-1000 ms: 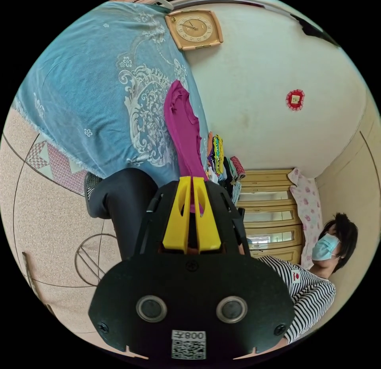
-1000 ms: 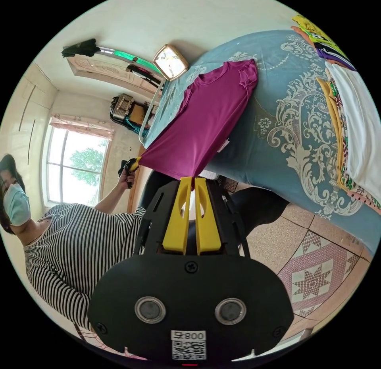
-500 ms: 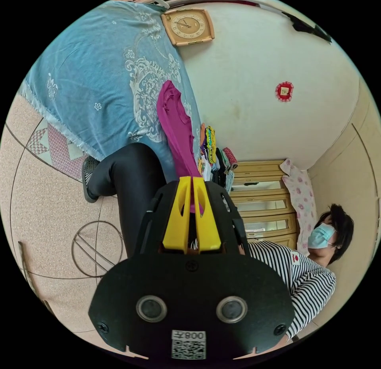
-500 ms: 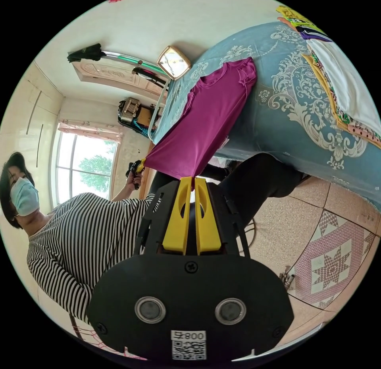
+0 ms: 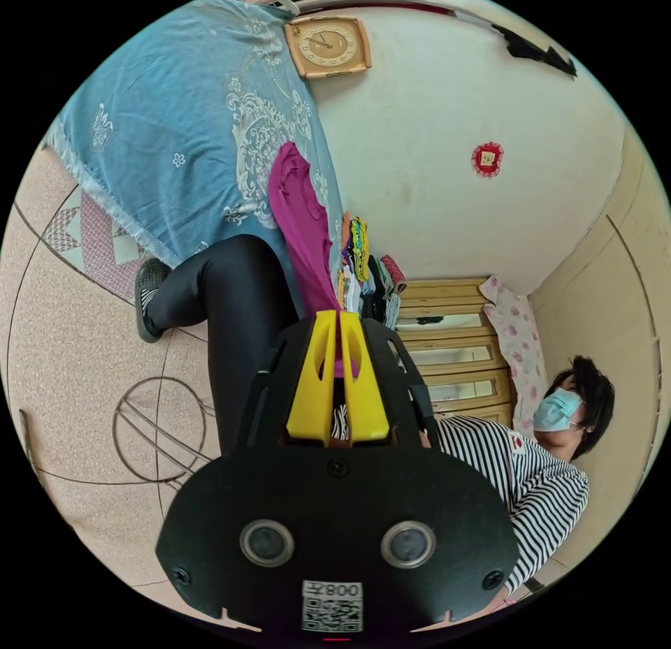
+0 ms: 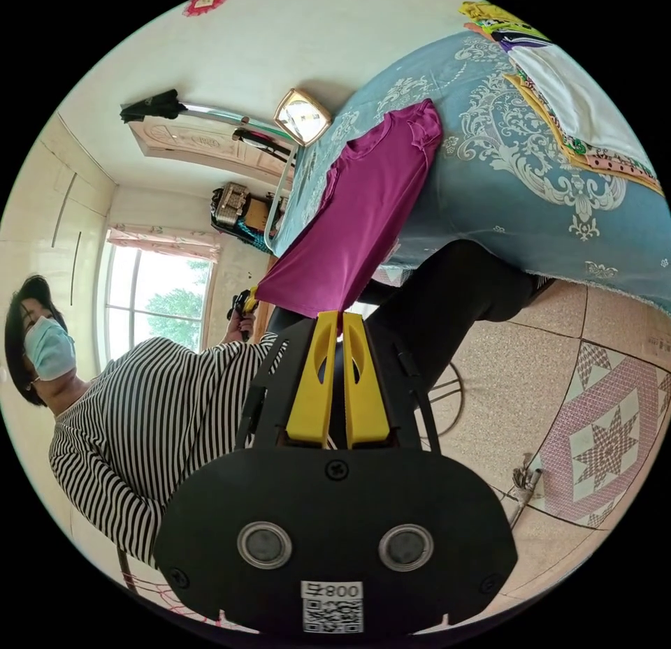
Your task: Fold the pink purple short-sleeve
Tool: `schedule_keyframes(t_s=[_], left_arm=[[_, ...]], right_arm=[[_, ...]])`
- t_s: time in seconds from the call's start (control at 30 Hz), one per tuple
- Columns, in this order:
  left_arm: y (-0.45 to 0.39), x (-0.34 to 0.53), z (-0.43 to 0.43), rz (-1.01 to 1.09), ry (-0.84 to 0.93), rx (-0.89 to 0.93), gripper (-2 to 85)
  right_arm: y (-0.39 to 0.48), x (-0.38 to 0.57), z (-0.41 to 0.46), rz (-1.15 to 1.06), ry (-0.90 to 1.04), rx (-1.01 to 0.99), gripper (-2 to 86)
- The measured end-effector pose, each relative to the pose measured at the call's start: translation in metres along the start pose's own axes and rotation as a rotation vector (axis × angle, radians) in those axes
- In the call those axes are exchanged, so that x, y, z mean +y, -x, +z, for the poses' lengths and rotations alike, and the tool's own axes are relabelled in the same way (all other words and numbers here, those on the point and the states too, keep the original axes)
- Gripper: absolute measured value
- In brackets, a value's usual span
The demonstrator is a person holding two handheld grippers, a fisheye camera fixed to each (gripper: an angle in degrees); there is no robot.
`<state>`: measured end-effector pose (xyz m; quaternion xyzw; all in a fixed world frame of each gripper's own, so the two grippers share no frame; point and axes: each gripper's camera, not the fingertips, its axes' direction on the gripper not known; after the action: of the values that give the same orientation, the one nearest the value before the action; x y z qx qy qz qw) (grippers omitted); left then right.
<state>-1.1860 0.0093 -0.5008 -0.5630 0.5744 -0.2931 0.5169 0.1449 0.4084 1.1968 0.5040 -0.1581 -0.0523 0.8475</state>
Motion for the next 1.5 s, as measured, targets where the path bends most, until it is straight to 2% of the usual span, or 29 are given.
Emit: schedule_keyframes(t_s=[0.2, 0.5, 0.9, 1.5], left_arm=[[-0.001, -0.028, 0.013, 0.004, -0.005, 0.017, 0.7], [-0.019, -0.119, 0.039, 0.038, -0.018, 0.019, 0.7], [-0.055, -0.311, 0.109, 0.081, -0.053, -0.017, 0.7], [-0.067, -0.618, 0.248, 0.018, -0.058, -0.098, 0.7]], right_arm=[[-0.01, -0.02, -0.002, 0.002, -0.034, -0.008, 0.9], [-0.015, -0.095, -0.015, -0.041, -0.087, 0.01, 0.9], [-0.04, -0.246, -0.018, -0.043, -0.146, 0.03, 0.9], [-0.124, -0.488, 0.031, 0.053, -0.105, 0.028, 0.9]])
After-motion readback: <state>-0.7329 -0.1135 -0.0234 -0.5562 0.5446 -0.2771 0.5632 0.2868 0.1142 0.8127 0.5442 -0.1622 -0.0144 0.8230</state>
